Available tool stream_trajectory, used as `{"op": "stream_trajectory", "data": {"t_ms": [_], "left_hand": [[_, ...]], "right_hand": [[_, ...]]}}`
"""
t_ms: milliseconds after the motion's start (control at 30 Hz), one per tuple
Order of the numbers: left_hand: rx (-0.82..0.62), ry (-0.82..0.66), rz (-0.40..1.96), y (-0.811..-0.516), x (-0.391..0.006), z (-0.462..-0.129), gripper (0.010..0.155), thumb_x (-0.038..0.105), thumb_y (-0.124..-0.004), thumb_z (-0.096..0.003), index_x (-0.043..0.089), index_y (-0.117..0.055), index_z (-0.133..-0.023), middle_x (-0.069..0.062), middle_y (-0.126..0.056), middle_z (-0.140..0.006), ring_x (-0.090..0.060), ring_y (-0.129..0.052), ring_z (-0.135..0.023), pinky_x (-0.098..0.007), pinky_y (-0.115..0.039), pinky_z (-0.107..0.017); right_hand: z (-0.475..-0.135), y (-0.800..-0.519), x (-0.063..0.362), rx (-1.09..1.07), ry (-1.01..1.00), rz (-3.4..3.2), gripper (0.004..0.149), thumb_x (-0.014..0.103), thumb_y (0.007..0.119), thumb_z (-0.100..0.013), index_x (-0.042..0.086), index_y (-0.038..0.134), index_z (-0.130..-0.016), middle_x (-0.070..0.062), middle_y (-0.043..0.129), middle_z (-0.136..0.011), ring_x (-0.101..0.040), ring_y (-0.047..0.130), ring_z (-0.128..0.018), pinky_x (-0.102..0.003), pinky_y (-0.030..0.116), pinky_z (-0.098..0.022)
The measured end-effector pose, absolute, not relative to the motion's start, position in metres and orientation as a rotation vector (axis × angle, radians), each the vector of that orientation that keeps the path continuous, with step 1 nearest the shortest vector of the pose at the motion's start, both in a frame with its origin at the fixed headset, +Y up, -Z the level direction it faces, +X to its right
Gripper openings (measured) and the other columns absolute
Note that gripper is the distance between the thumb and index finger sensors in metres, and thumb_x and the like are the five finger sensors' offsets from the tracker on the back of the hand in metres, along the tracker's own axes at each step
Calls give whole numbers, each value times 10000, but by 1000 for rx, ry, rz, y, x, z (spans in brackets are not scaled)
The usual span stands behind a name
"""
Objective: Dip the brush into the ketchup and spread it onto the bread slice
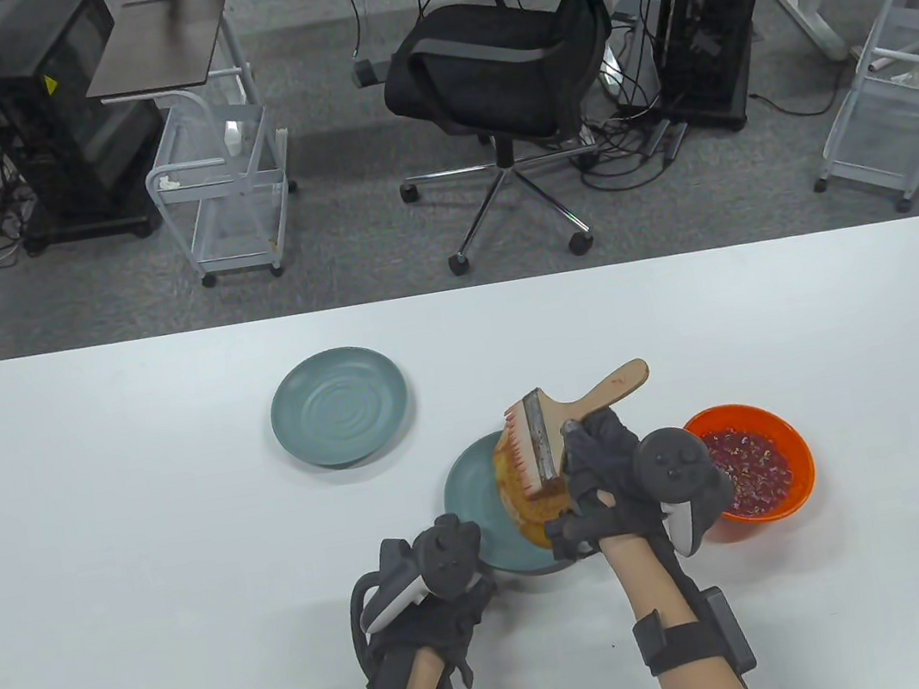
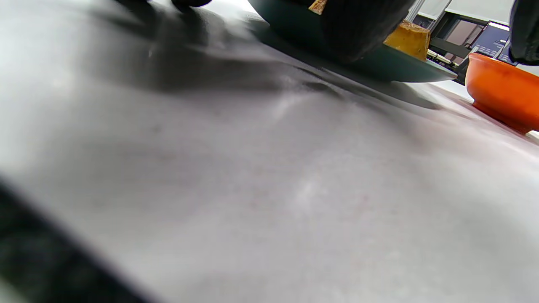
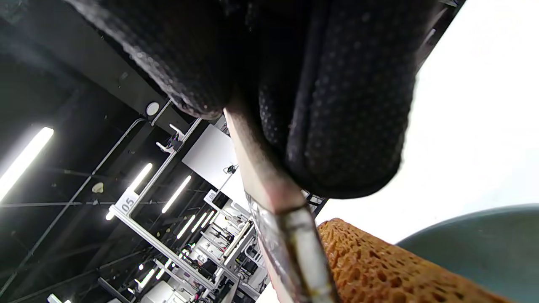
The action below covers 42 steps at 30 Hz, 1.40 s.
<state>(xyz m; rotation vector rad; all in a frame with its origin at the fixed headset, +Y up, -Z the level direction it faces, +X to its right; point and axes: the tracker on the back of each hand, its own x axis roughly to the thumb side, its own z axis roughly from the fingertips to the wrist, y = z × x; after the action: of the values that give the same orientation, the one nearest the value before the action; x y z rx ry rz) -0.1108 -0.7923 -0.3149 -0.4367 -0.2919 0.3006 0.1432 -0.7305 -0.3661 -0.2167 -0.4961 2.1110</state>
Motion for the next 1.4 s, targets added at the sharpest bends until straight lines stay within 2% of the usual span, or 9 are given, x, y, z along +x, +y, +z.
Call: {"op": "stream_trajectory", "data": {"t_ms": [200, 367, 433, 533, 733, 967, 1233, 1400], "left_hand": [[-449, -290, 302, -792, -111, -315, 653, 437, -640, -656, 221, -299, -1169, -66, -156, -1188, -461, -314, -1094, -625, -385, -711], [-454, -290, 297, -792, -110, -315, 657, 436, -639, -657, 216, -289, -1168, -69, -143, -1186, -468, -306, -1091, -626, -379, -711], [-455, -292, 301, -793, -111, -314, 659, 434, -639, -657, 220, -283, -1168, -64, -138, -1186, -464, -299, -1092, -625, -374, -712], [-459, -293, 306, -793, -111, -315, 659, 434, -639, -657, 220, -282, -1168, -64, -136, -1186, -464, -294, -1092, -625, -370, -712], [-462, -295, 300, -793, -112, -314, 660, 434, -637, -659, 220, -276, -1168, -67, -135, -1185, -467, -291, -1092, -625, -370, -712], [-465, -292, 290, -793, -110, -314, 665, 432, -638, -659, 215, -267, -1167, -82, -126, -1181, -474, -290, -1088, -621, -369, -714], [-467, -301, 292, -794, -111, -313, 667, 431, -637, -660, 220, -255, -1165, -80, -117, -1179, -466, -280, -1088, -618, -363, -713], [-470, -295, 289, -794, -110, -313, 666, 429, -637, -660, 216, -255, -1164, -81, -113, -1178, -470, -276, -1087, -621, -360, -713]], "right_hand": [[-357, -714, 166, -255, -728, 2197, 468, 235, 880, -482, -15, 790, -868, -285, 909, -696, -357, 1109, -466, -341, 1033, -265], [-363, -729, 148, -229, -490, 1985, 468, 235, 881, -487, -7, 788, -877, -282, 904, -710, -363, 1102, -483, -349, 1025, -282], [-364, -733, 140, -221, -471, 2001, 467, 230, 884, -483, -12, 794, -872, -286, 907, -705, -369, 1102, -477, -356, 1023, -277], [-364, -734, 137, -227, -496, 2078, 465, 227, 888, -479, -19, 801, -864, -291, 912, -694, -373, 1106, -464, -355, 1026, -265], [-359, -719, 166, -278, -736, 2199, 467, 236, 883, -481, -13, 794, -865, -284, 911, -695, -360, 1109, -466, -345, 1031, -265], [-366, -736, 145, -284, -448, 2022, 469, 227, 885, -484, -27, 794, -868, -295, 909, -692, -370, 1107, -460, -350, 1029, -260], [-360, -724, 166, -339, -694, 2159, 469, 235, 882, -483, -26, 792, -862, -289, 913, -685, -355, 1114, -456, -337, 1036, -258], [-363, -732, 150, -265, -541, 2058, 469, 239, 881, -486, -18, 791, -868, -283, 912, -693, -352, 1113, -464, -335, 1035, -265]]}}
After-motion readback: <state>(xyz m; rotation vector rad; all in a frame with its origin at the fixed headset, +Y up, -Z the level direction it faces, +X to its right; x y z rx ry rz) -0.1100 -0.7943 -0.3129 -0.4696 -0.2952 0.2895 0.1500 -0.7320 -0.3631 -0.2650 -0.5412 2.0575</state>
